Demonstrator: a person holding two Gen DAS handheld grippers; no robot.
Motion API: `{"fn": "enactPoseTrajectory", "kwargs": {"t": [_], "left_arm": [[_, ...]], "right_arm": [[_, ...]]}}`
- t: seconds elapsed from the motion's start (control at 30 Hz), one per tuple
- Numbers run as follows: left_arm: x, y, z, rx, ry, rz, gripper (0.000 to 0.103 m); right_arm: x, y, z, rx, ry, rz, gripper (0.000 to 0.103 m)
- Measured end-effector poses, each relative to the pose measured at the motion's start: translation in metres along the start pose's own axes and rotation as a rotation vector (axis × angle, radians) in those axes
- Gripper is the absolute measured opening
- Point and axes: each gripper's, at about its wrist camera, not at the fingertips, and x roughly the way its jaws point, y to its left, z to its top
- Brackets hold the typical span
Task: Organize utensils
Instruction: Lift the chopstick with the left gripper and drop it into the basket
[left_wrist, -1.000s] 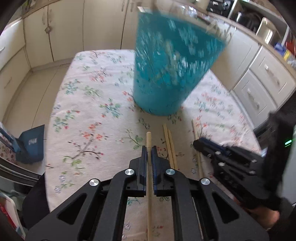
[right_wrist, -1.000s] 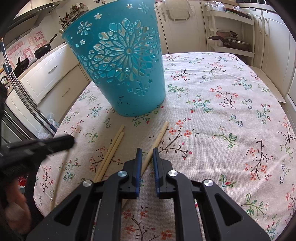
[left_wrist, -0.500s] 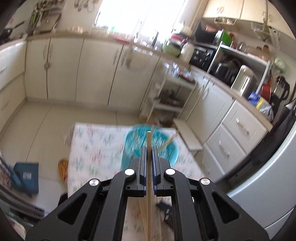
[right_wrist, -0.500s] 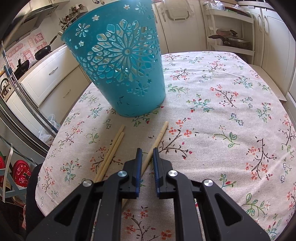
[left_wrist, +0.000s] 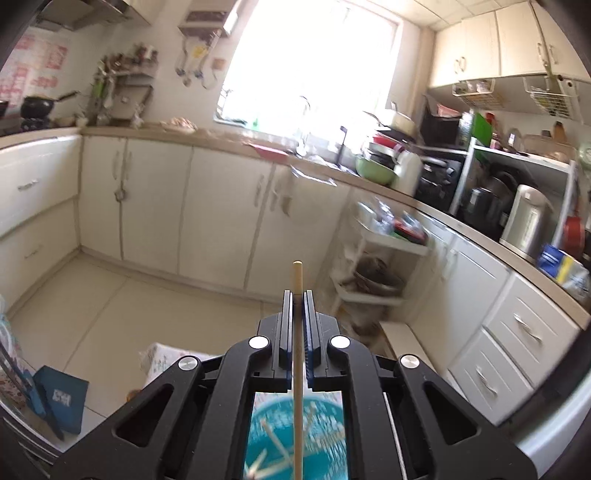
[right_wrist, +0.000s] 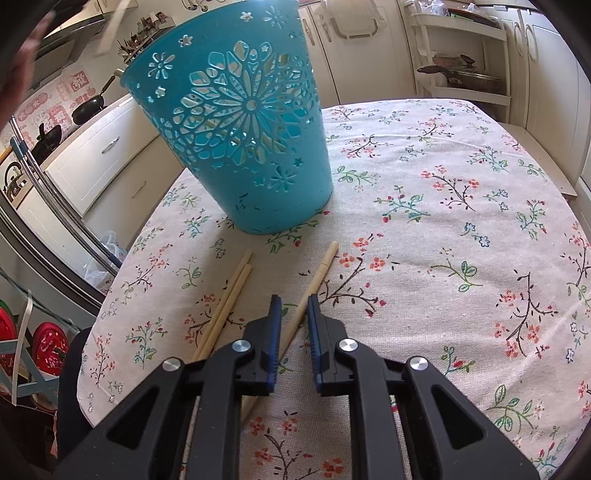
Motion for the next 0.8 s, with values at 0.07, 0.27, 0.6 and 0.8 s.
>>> {"fn": "enactPoseTrajectory", "kwargs": {"t": [0.07, 0.27, 0.6, 0.8], "left_arm": [[0.015, -0.003, -0.005, -0.006, -0.011, 0.032, 0.005], [0.048, -0.002, -0.038, -0.007, 0.011, 0.094, 0.005], [0.040, -0.003, -0.087, 0.156, 0.108, 0.143, 0.026], [-0.022, 0.033, -0.093, 0.129, 0.018, 0.236, 0.065]], "right_arm": [[0.000, 0.000, 0.000, -0.003, 0.000, 0.003, 0.017], [0.000, -0.001, 0.000, -0.002, 0.001, 0.011, 0.019], [0.000, 0.000, 0.000, -0.006, 0.001, 0.014, 0.021], [0.000, 0.000, 0.001, -0.011, 0.001, 0.015, 0.022]]}}
